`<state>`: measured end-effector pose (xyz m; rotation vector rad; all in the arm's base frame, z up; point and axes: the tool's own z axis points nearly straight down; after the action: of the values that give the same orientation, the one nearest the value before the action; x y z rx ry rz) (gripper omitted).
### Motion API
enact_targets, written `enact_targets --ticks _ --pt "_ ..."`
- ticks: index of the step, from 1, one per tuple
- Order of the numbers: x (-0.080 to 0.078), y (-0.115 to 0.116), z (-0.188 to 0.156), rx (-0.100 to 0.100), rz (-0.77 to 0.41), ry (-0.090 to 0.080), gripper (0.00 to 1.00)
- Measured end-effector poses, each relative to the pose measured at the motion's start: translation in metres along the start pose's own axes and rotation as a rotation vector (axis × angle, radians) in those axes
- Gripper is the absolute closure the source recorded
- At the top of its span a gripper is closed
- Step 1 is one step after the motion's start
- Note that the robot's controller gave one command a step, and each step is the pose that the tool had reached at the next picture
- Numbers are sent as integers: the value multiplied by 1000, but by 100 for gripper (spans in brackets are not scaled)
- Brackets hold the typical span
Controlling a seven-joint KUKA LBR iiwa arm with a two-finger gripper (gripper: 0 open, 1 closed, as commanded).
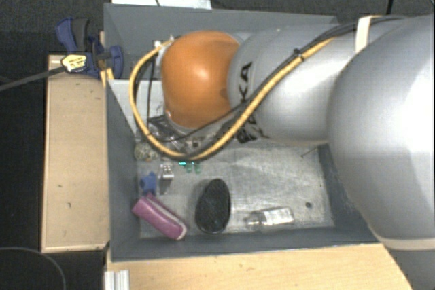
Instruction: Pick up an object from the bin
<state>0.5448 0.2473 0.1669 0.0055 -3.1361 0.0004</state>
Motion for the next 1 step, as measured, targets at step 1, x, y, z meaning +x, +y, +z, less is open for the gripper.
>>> enact_targets --ticks 1 --pt "20 -22 80 4 -398 -32 0"
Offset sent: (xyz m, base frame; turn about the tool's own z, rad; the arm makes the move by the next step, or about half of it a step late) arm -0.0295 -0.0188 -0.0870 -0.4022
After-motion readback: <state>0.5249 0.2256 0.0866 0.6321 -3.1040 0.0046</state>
